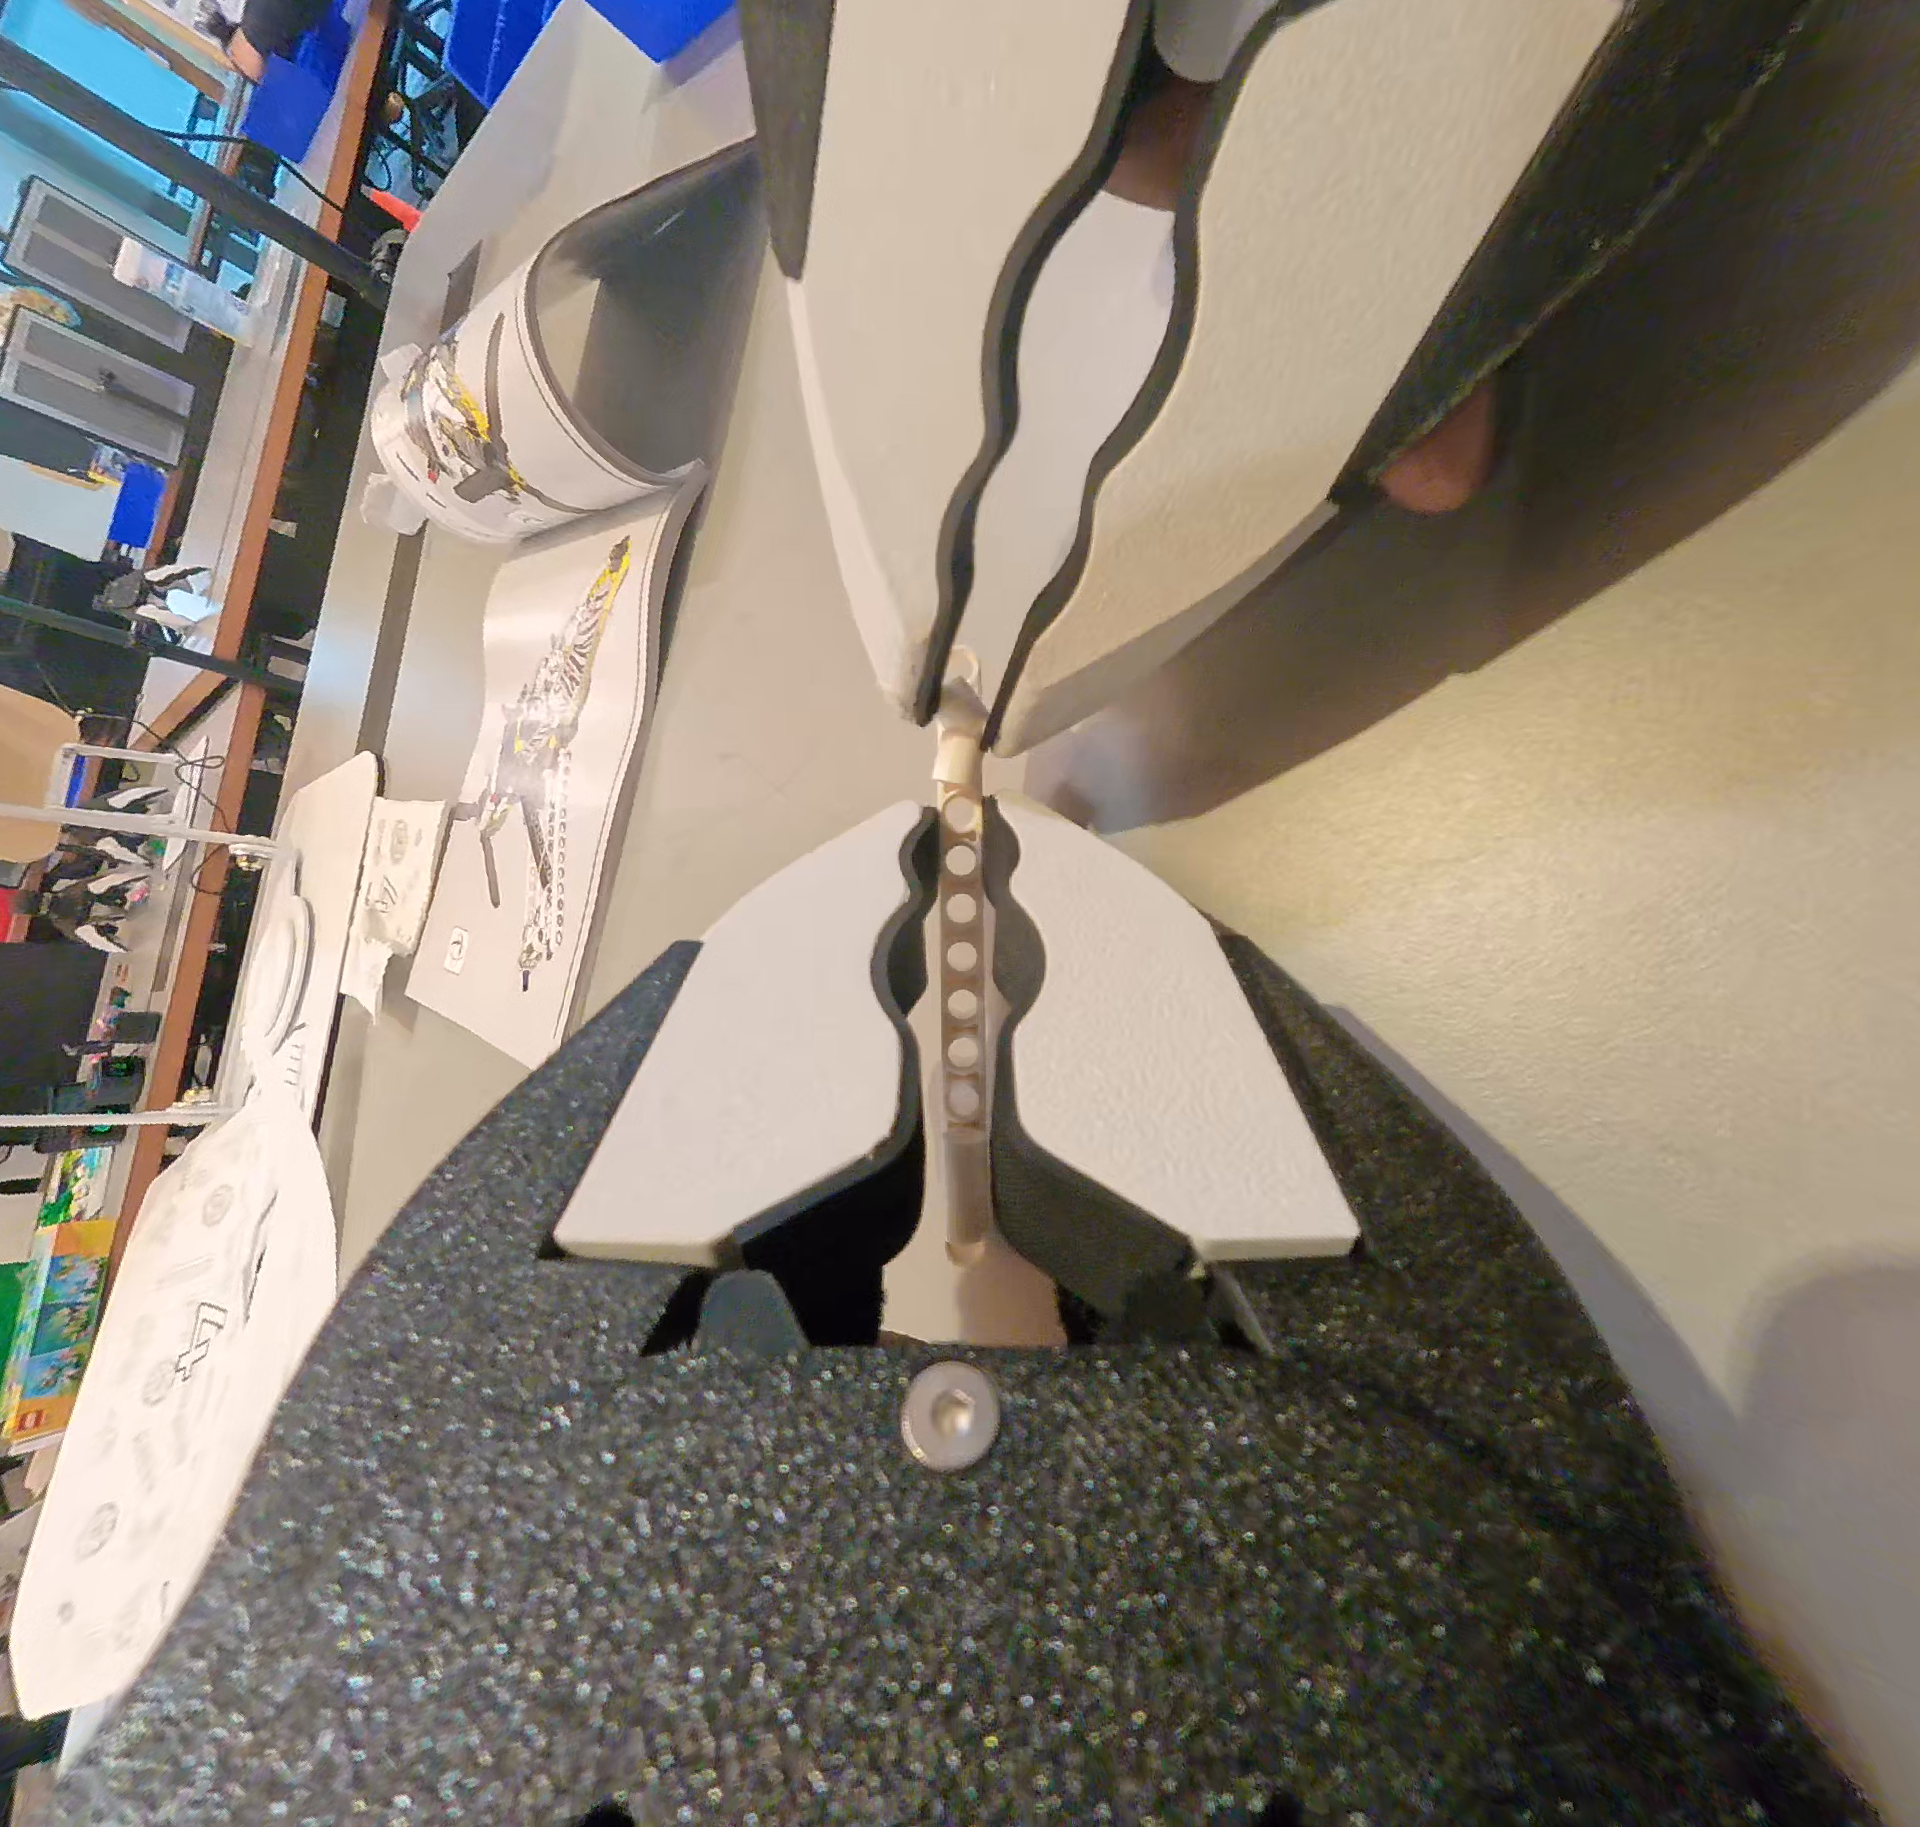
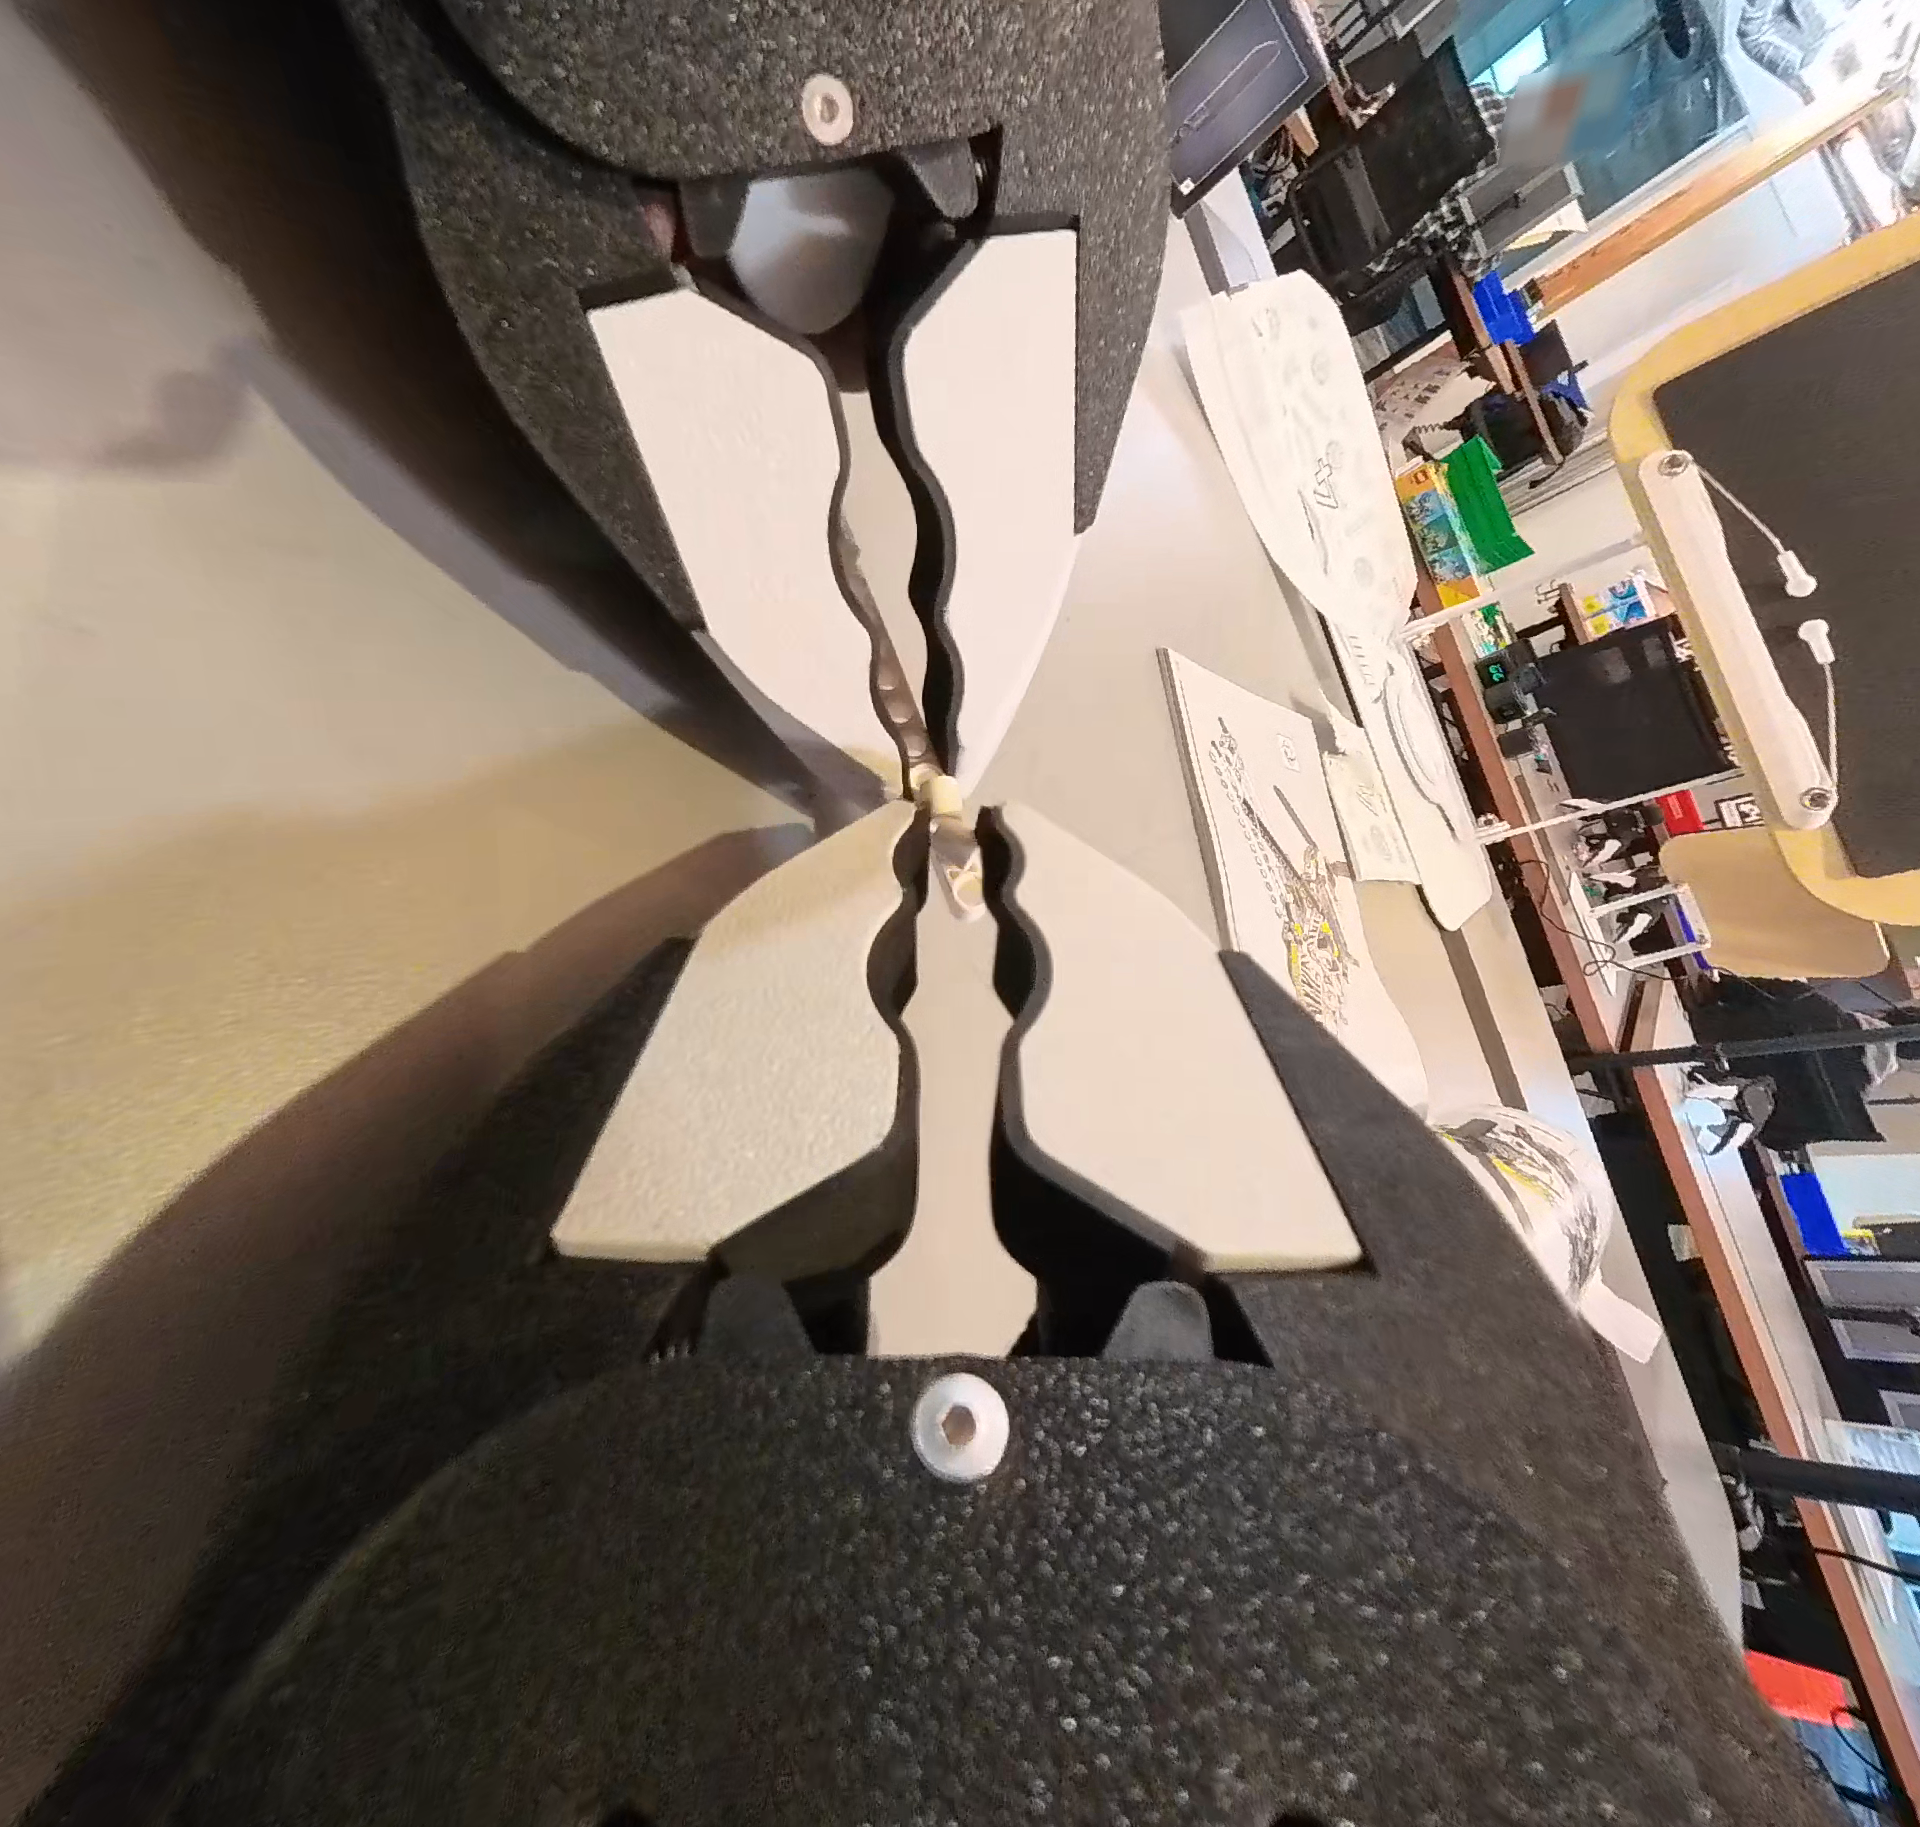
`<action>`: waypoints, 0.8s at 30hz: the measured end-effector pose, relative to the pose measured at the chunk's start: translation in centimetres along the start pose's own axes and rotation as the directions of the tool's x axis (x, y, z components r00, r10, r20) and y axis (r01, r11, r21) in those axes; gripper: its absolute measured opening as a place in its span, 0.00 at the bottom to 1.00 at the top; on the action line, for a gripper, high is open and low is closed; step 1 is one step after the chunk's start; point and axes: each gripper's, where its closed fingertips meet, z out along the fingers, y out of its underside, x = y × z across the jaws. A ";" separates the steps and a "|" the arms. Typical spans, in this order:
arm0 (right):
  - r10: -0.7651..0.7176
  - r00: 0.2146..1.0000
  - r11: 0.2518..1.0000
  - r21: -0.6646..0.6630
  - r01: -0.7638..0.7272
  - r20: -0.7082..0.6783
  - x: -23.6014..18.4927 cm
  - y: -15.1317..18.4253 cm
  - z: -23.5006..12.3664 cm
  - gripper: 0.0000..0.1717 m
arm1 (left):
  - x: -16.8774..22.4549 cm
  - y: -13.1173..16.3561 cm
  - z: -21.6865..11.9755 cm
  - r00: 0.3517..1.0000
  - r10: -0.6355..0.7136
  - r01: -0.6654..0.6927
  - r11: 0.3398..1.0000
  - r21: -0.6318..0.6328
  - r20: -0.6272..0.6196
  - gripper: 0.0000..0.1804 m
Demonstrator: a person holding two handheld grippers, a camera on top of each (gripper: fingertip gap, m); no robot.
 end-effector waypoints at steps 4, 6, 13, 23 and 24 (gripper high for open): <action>0.001 1.000 1.000 -0.004 -0.001 -0.011 0.1 0.1 0.0 0.06 | 0.0 0.0 0.0 1.000 -0.014 0.014 1.000 0.003 0.001 0.05; 0.005 1.000 1.000 -0.008 -0.005 -0.015 0.2 0.2 0.0 0.06 | -0.1 0.0 0.0 1.000 -0.022 0.022 1.000 0.001 0.003 0.05; 0.020 1.000 1.000 -0.019 -0.020 -0.024 0.4 0.4 0.1 0.09 | -0.2 0.0 0.0 0.999 -0.039 0.039 0.999 -0.001 0.014 0.05; 0.036 0.999 0.999 -0.032 -0.036 -0.021 0.4 0.7 0.2 0.08 | -0.4 -0.1 0.0 0.998 -0.056 0.056 0.998 -0.003 0.032 0.05; 0.032 0.999 0.999 -0.037 -0.032 -0.020 0.4 0.7 0.3 0.07 | -0.4 -0.2 0.0 0.998 -0.054 0.054 0.999 -0.001 0.032 0.05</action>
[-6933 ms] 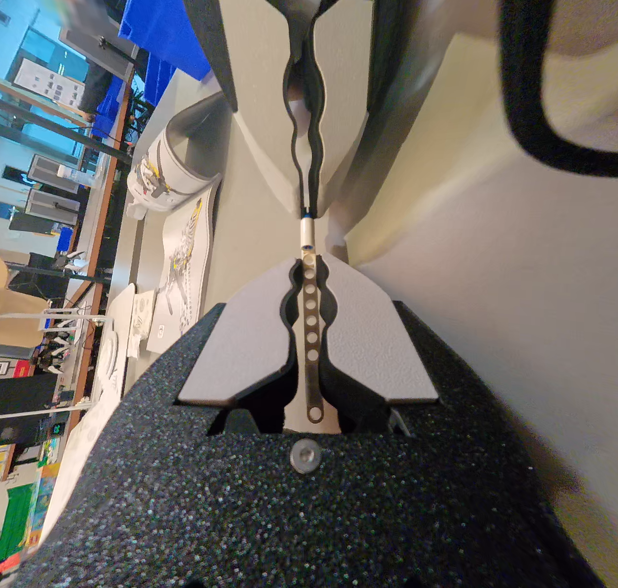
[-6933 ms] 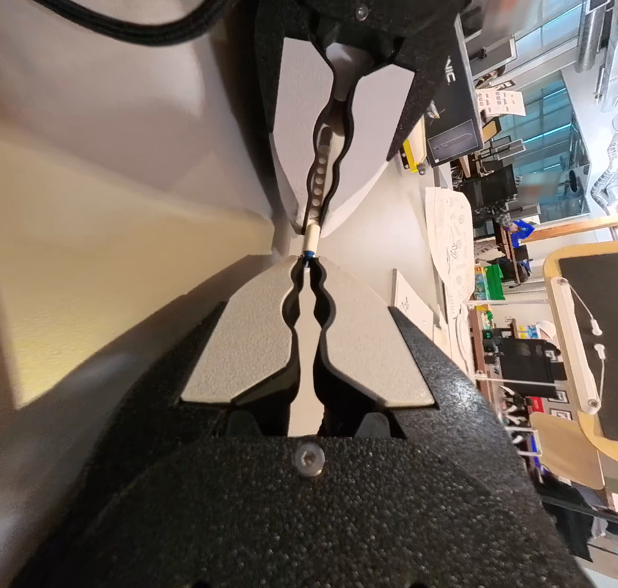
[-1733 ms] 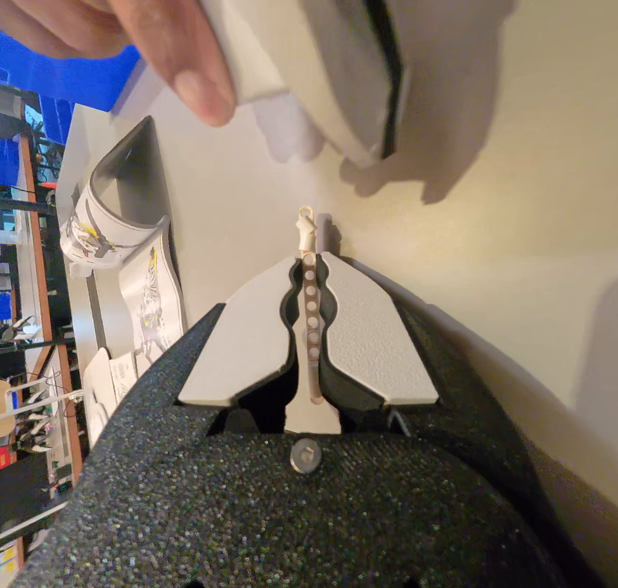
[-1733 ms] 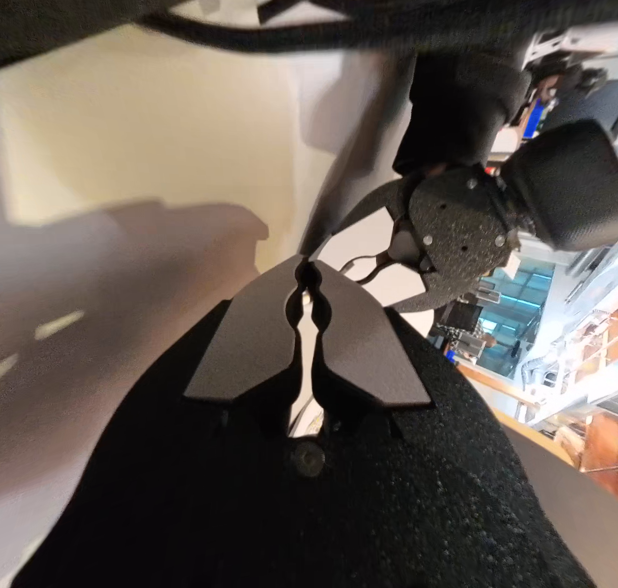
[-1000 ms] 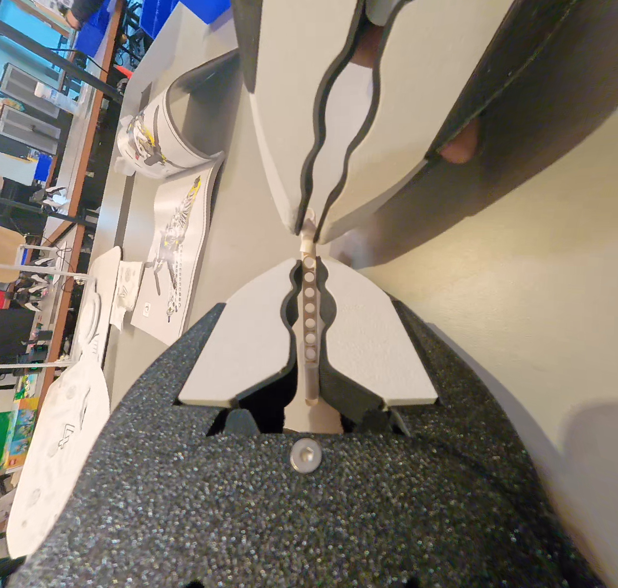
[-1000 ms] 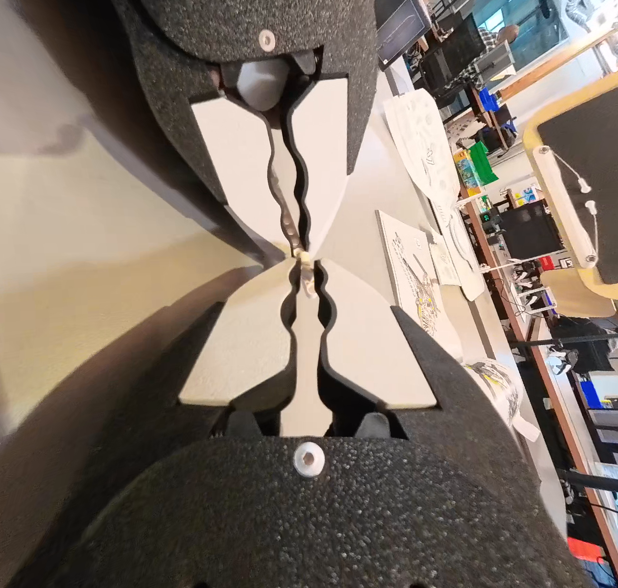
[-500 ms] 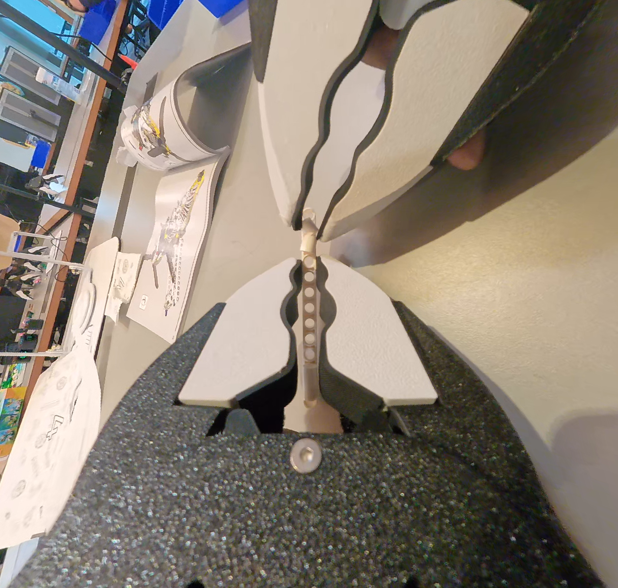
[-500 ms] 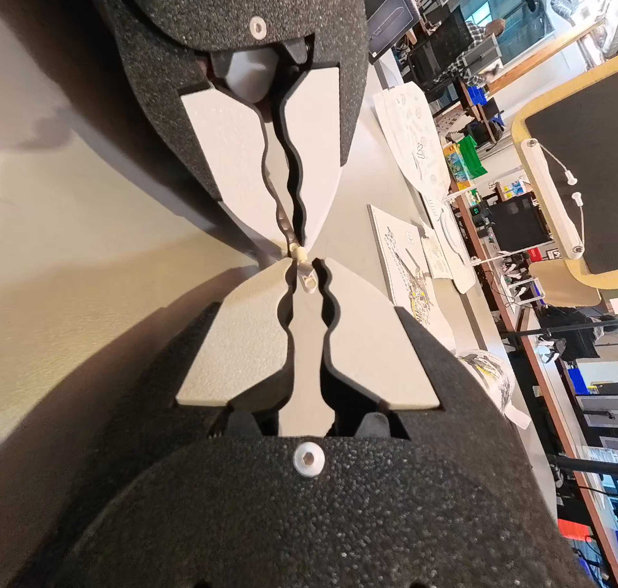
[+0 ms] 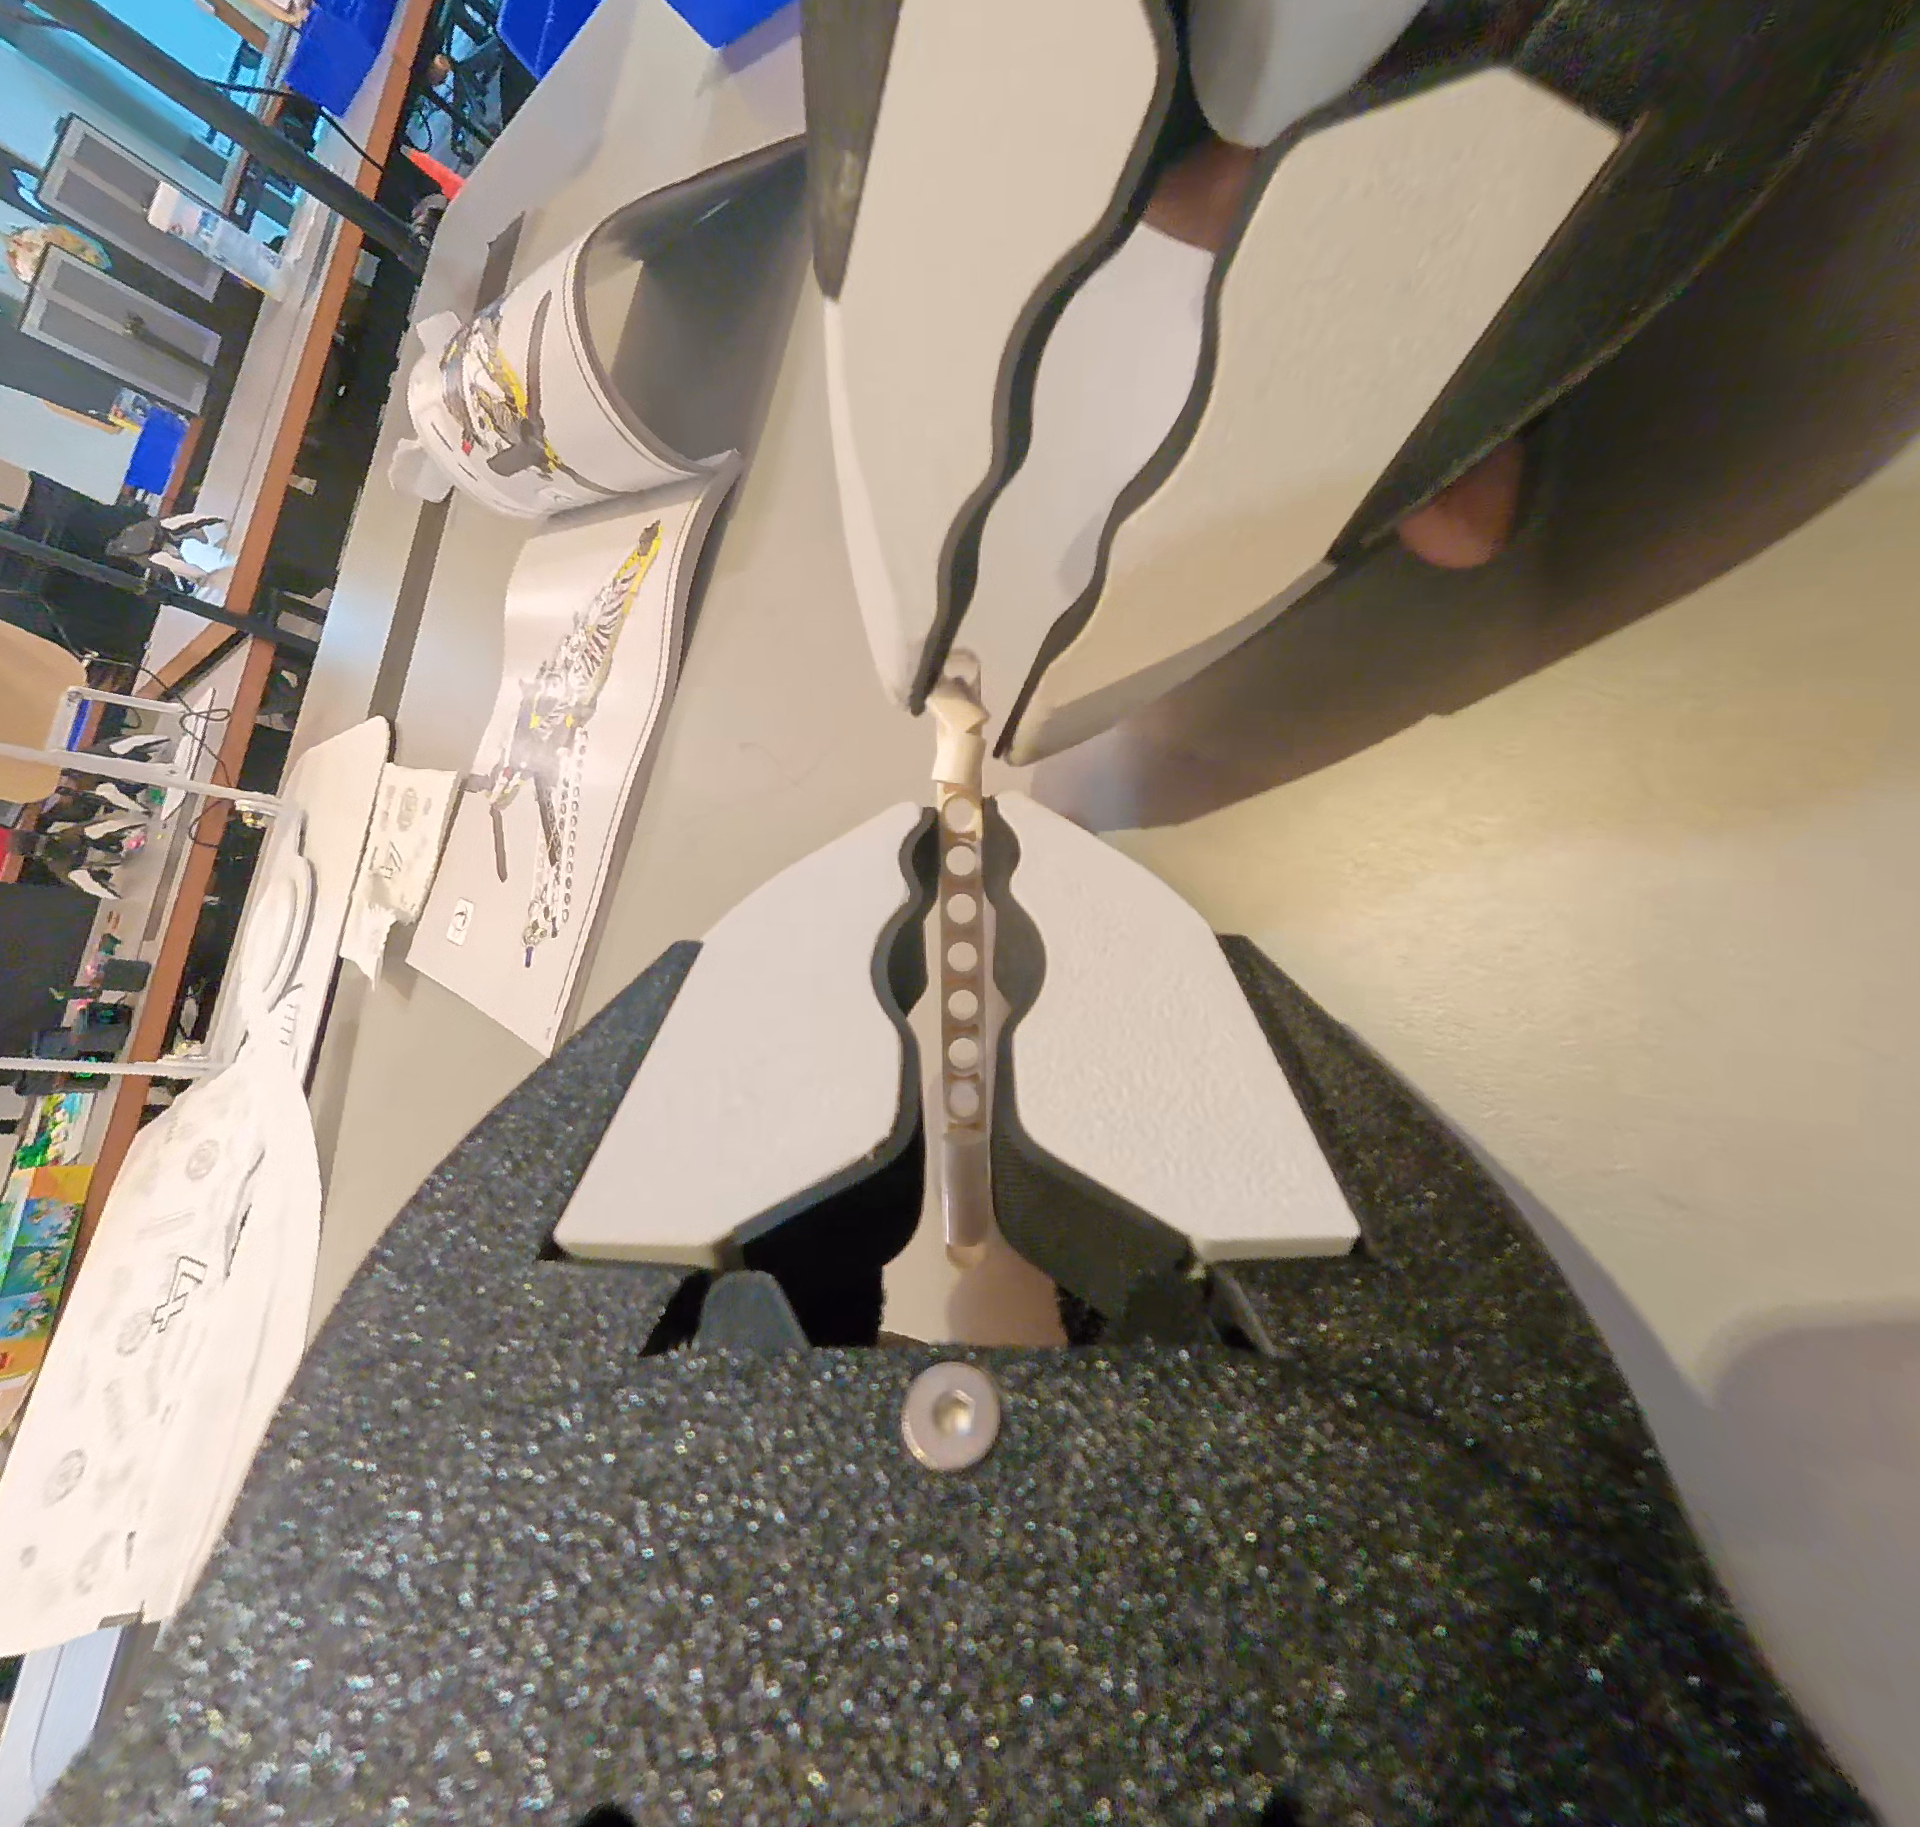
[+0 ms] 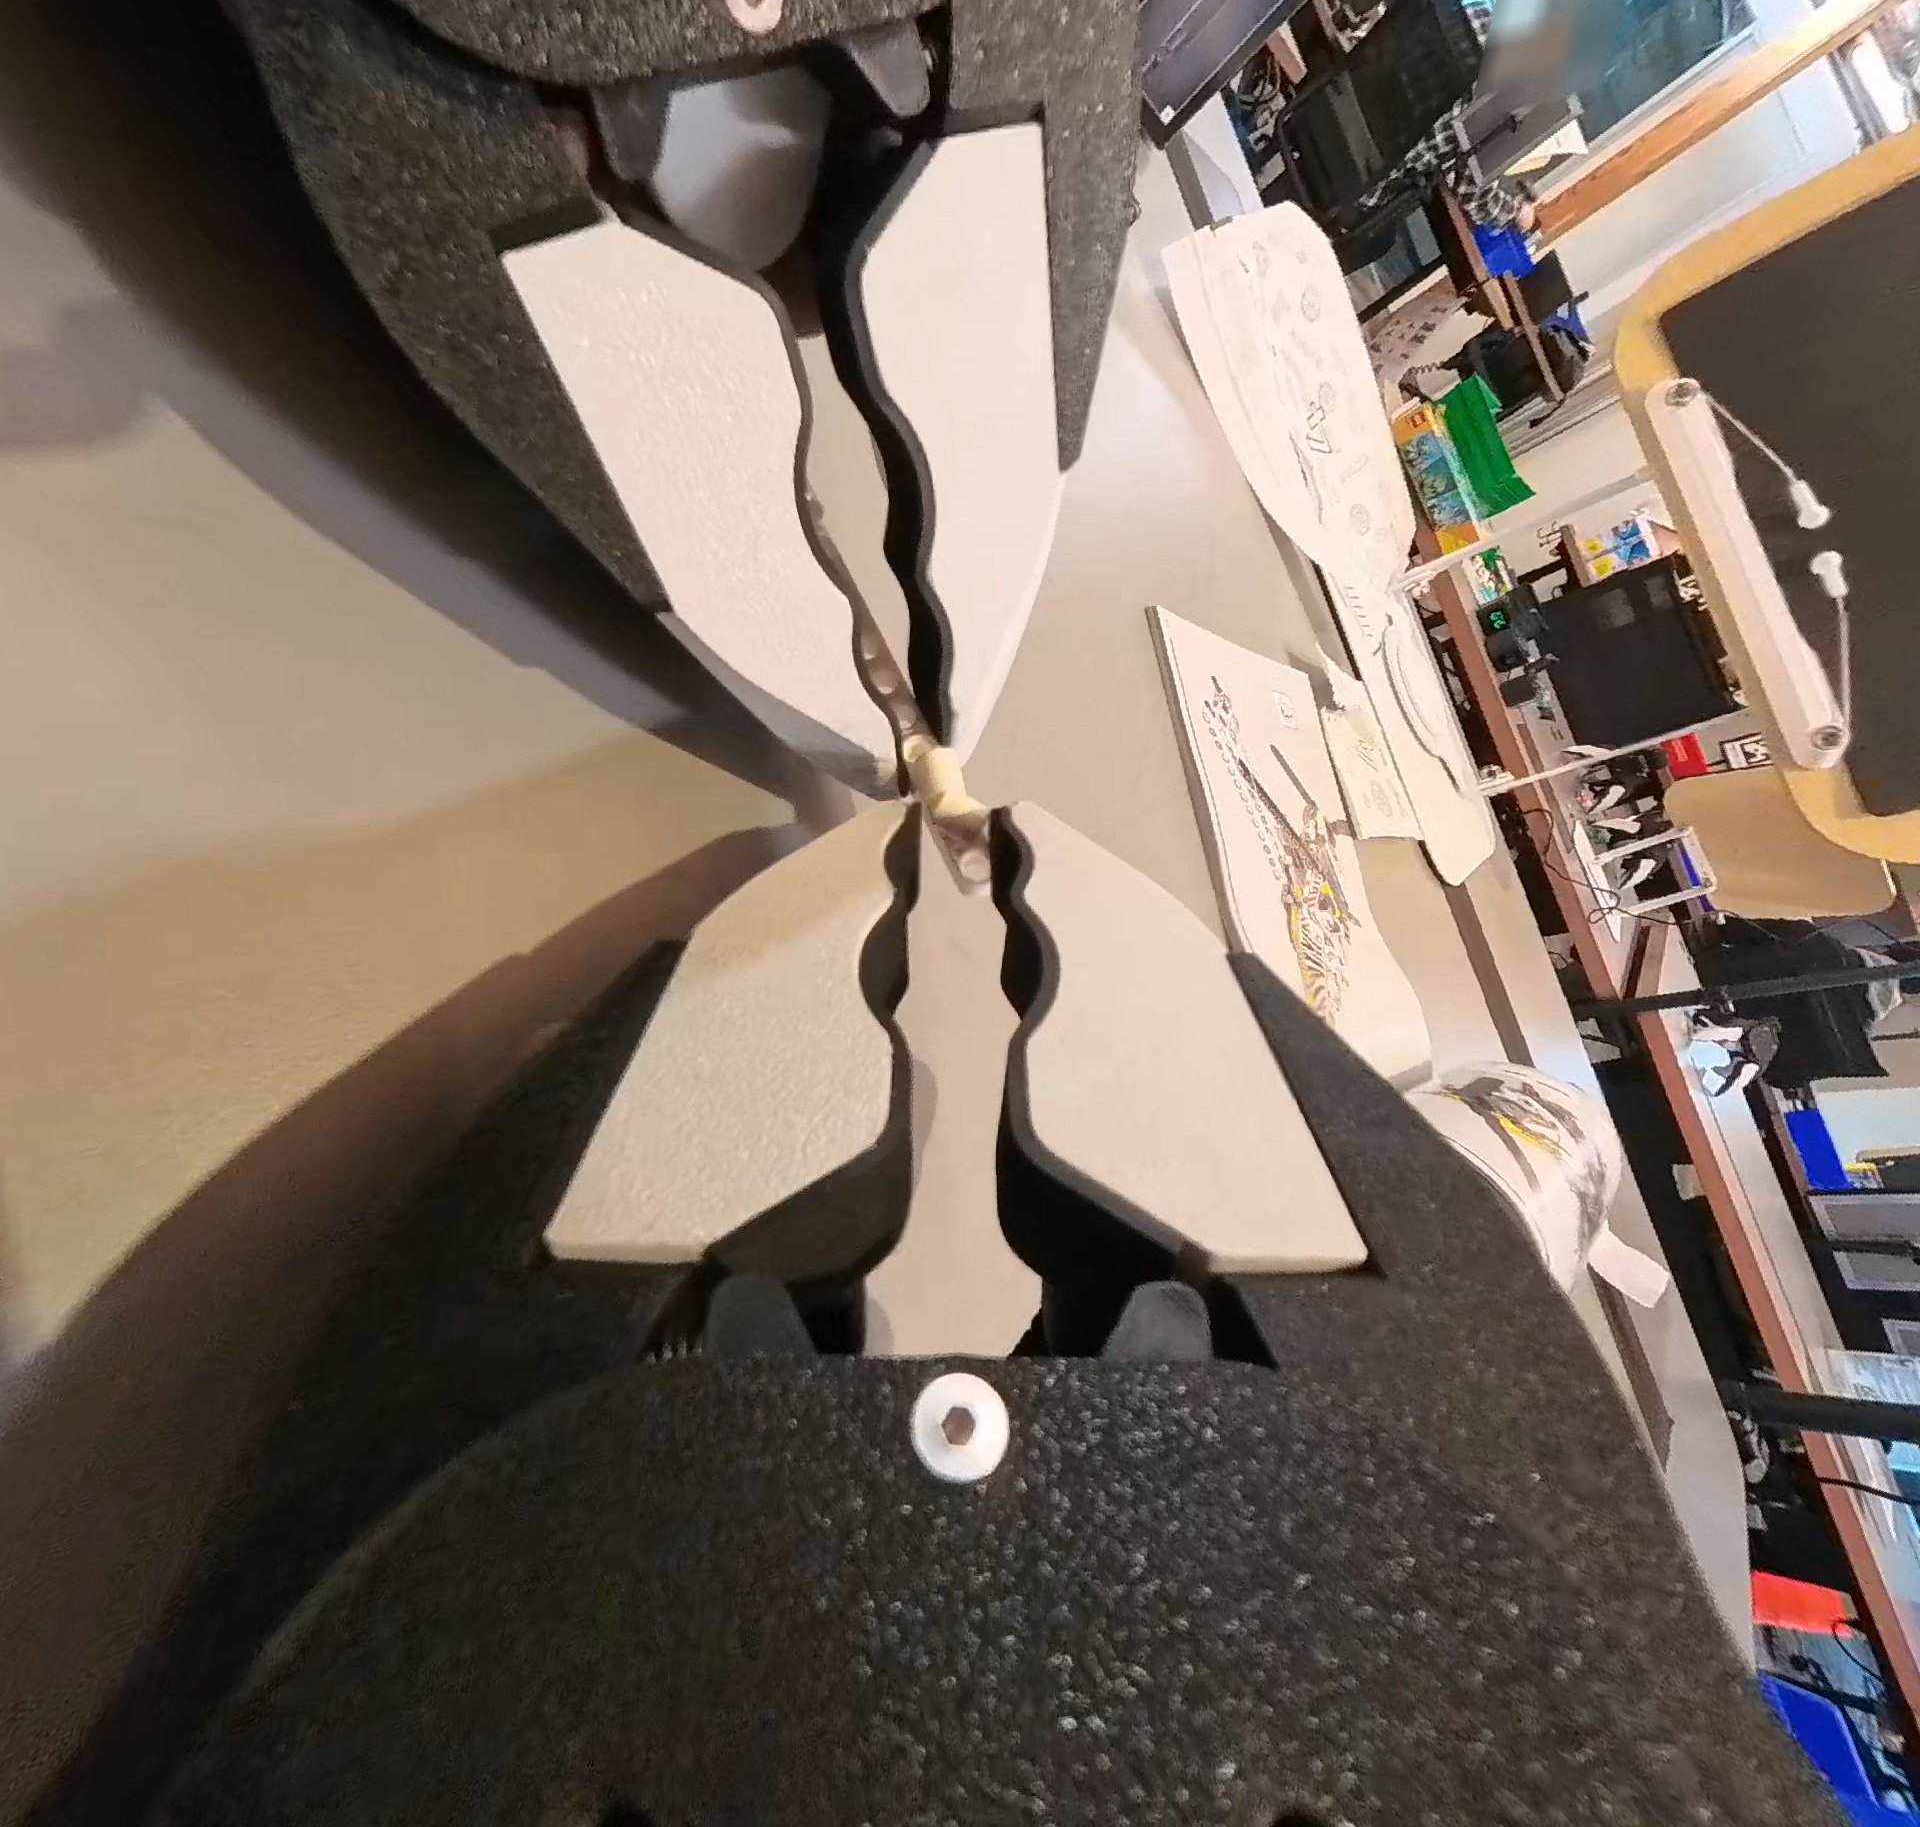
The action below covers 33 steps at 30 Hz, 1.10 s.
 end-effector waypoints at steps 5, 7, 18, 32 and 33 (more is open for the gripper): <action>-0.015 1.000 1.000 0.009 0.014 0.022 -0.2 -0.1 -0.1 0.06 | 0.2 -0.1 -0.1 1.000 0.022 -0.022 1.000 0.010 -0.009 0.05; -0.047 0.998 0.999 0.022 0.046 0.043 -0.5 -0.1 -0.2 0.05 | 0.4 -0.1 -0.1 0.998 0.065 -0.064 0.998 0.017 -0.014 0.05; -0.271 0.945 0.954 0.185 0.237 0.186 -2.2 -0.4 -1.0 0.05 | 1.5 0.0 -0.3 0.960 0.275 -0.274 0.961 0.034 -0.050 0.05; -0.386 0.907 0.899 0.290 0.330 0.165 -3.3 -0.8 -2.5 0.05 | 3.0 -0.9 -0.7 0.955 0.260 -0.245 0.963 0.110 -0.144 0.06; -0.385 0.908 0.898 0.294 0.327 0.167 -3.3 -0.8 -2.5 0.05 | 3.0 -0.9 -0.8 0.955 0.256 -0.240 0.964 0.116 -0.149 0.06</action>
